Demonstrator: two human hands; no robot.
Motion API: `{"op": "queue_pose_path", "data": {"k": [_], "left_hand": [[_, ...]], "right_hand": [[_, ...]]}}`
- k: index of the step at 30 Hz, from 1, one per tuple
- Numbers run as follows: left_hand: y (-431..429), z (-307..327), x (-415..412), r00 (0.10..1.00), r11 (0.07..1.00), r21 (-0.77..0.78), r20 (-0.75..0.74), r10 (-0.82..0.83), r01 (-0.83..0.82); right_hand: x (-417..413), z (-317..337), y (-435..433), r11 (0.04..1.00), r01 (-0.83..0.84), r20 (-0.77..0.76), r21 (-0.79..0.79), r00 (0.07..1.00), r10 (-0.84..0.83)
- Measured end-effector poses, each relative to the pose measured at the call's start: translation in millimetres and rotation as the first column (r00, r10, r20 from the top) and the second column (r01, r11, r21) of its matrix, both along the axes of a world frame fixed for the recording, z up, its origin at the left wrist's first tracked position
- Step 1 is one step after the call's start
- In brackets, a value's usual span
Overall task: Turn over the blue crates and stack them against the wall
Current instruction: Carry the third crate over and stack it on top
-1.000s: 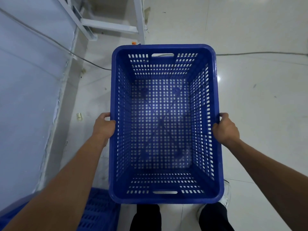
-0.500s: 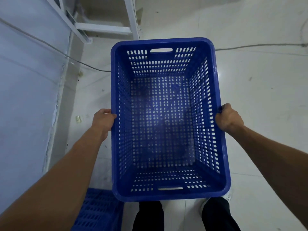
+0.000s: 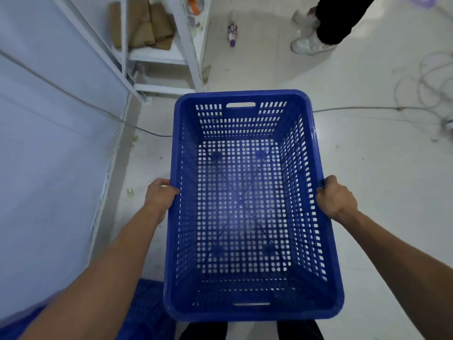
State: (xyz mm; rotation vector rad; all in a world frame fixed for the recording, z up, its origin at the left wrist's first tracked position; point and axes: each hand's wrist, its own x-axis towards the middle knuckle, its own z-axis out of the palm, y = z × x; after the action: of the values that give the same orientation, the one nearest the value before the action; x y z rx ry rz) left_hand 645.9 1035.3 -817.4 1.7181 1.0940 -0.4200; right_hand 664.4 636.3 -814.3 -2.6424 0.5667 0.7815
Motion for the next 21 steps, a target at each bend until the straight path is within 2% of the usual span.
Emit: {"op": "queue_pose_path", "data": {"k": [5,10,13,16,21], "left_hand": [[-25.5,101.5,-14.4,0.999,0.998,0.050,0.015,-0.030,0.029],[-51.8,206.5,-35.5,0.991,0.976,0.182,0.036,-0.131,0.122],[-63.7,254.5,-50.3,0.963,0.914,0.315,-0.001,-0.269,0.255],[-74.0,297.6,-69.8,0.940,0.834,0.447,-0.054,-0.337,0.325],[-78.7,337.7,-107.1,0.965,0.801,0.543,-0.067,-0.256,0.250]], "right_hand": [[-13.3,96.5,-26.0,1.000,-0.007,0.094,0.018,0.996,0.006],[-23.8,183.3,-46.5,0.999,-0.012,0.264,0.049,0.965,-0.001],[-26.4,224.4,-57.0,0.998,-0.030,0.338,0.047,0.941,0.013],[-28.2,260.5,-62.6,0.997,-0.077,0.394,0.024,0.917,0.061],[-32.6,298.1,-66.6,0.978,-0.209,0.421,0.010,0.888,0.185]]}}
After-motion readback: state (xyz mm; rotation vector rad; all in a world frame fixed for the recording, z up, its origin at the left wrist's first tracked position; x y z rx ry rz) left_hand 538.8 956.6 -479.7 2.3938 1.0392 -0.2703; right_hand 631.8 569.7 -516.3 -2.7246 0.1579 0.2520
